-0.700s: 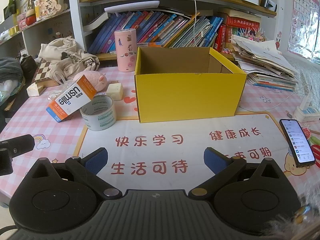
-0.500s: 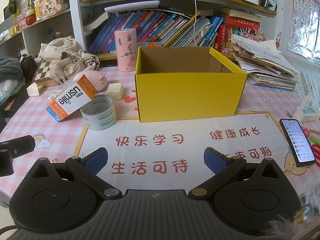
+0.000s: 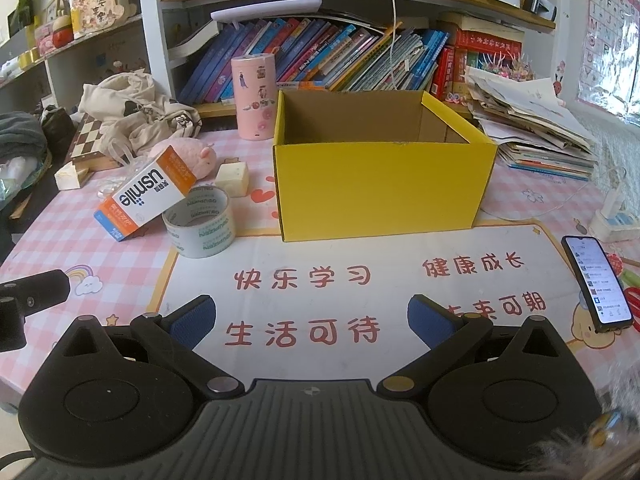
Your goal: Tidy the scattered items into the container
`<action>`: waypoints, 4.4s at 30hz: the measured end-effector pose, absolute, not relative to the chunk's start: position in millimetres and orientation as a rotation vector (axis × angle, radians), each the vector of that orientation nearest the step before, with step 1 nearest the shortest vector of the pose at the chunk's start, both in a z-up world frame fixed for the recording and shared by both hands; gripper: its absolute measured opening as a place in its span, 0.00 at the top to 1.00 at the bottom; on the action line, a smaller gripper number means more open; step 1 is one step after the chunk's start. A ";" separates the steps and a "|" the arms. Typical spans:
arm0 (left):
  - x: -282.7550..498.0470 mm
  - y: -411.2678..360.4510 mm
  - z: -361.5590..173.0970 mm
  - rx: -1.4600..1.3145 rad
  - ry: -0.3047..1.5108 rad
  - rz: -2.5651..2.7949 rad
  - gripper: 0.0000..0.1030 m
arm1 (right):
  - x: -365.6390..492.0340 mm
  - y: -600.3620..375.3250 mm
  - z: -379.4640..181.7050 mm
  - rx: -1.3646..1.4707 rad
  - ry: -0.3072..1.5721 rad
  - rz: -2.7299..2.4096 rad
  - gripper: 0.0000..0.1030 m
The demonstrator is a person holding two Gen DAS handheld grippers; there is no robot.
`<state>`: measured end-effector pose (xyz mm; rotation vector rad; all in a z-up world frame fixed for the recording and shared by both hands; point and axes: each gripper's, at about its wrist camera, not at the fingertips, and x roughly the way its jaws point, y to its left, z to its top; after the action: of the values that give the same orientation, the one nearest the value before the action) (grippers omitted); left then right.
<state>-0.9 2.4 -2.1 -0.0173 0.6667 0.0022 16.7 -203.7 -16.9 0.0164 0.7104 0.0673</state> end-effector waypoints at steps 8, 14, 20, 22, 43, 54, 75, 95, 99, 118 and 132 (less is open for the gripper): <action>-0.5 4.9 -2.2 -0.022 0.673 0.004 0.00 | 17.0 -201.3 -17.7 0.013 0.713 0.076 0.00; -0.8 5.7 -2.6 -0.023 0.675 0.005 0.00 | 17.4 -200.5 -18.2 0.013 0.716 0.078 0.00; 0.0 6.2 -1.8 -0.024 0.675 0.003 0.00 | 17.2 -200.4 -18.4 0.014 0.717 0.072 0.00; 0.4 6.9 -2.0 -0.026 0.676 0.002 0.00 | 17.2 -200.3 -18.5 0.013 0.716 0.069 0.00; 2.0 12.1 -0.9 -0.066 0.672 -0.044 0.00 | 16.8 -197.1 -16.8 0.010 0.715 0.075 0.00; 2.8 10.9 -1.8 -0.069 0.680 -0.072 0.00 | 17.7 -194.9 -16.4 0.043 0.733 0.118 0.00; 3.3 13.7 -1.3 -0.039 0.659 -0.091 0.00 | 11.7 -178.4 -12.3 -0.007 0.727 0.143 0.00; 17.2 24.2 -13.5 -0.158 0.699 -0.140 0.00 | 30.7 -171.5 -15.6 -0.038 0.774 0.219 0.06; 21.9 17.1 -17.6 -0.153 0.713 -0.128 0.00 | 43.4 -171.5 -20.7 -0.058 0.800 0.251 0.13; 53.6 33.7 -18.9 -0.291 0.709 0.182 0.00 | 124.6 -141.8 -32.1 -0.172 0.769 0.637 0.30; 78.2 26.8 -16.7 -0.263 0.714 0.245 0.00 | 178.4 -105.3 -57.5 -0.317 0.749 0.769 0.51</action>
<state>78.2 26.8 -16.7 -0.2627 0.7141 0.2446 178.4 -105.3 -57.5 -0.3168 0.7490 0.7689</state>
